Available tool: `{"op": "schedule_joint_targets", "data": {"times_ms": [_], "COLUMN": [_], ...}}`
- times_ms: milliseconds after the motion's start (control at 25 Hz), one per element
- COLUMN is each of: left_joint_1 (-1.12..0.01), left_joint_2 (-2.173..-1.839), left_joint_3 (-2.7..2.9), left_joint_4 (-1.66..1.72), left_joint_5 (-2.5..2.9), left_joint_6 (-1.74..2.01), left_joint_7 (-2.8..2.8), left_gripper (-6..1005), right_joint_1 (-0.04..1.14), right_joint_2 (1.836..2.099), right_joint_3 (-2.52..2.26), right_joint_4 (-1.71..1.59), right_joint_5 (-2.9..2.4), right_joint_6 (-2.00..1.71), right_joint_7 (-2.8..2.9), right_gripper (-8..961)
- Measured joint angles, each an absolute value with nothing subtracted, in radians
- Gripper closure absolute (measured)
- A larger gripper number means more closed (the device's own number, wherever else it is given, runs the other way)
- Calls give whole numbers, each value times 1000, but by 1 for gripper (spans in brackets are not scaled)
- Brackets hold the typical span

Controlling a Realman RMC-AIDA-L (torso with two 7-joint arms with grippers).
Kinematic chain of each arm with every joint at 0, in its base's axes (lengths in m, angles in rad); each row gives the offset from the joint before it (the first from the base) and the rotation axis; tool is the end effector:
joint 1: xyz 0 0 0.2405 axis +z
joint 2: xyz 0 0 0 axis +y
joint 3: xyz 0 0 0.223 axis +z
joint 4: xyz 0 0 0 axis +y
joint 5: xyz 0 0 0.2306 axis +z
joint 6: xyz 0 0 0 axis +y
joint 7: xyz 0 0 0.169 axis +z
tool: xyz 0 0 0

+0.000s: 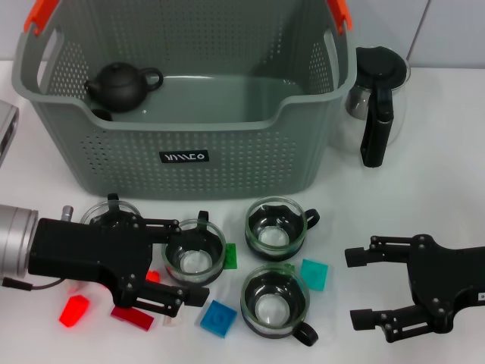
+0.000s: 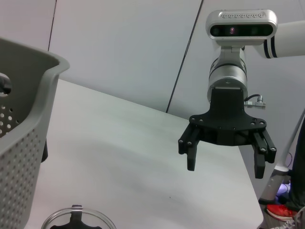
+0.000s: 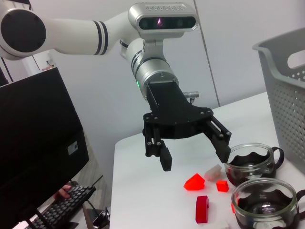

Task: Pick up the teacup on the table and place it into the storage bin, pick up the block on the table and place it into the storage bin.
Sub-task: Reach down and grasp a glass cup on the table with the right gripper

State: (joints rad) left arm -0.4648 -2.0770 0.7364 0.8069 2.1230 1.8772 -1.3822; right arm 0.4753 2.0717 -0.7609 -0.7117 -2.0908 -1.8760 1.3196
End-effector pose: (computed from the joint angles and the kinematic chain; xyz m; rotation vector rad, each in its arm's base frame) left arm -0.2351 0.2851 0.0081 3.0211 0.4891 0.6401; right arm 0.2330 0.2779 -0.0056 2.9662 -0.4543 -0.7090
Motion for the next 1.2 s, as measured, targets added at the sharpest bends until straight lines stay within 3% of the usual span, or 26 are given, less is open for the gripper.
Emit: {"op": "schedule_joint_targets", "data": {"times_ms": [600,880,1200], "left_joint_1": [-464,-462,-468], "left_joint_2": [-2077,-2077,-2077], "left_joint_3": [736,736,736], "left_joint_4": [805,803,801], "left_joint_5": [2123,2123,2118], "left_joint_6": [1878,1859,1827], "left_joint_7": [-1382,-1382,-1382], "left_gripper": [156,155,155], "right_joint_1": [498,505,594], "right_joint_2": [2078,2068,2065], "right_joint_3": [-762,-761,-846], "right_joint_4": [-714,-739,-878], "right_joint_5": [-2128,-2129,-2131], "right_joint_6": [-1872,-1878,-1956], "right_joint_7": [1342,1428,1659], "right_gripper": [38,39,43]}}
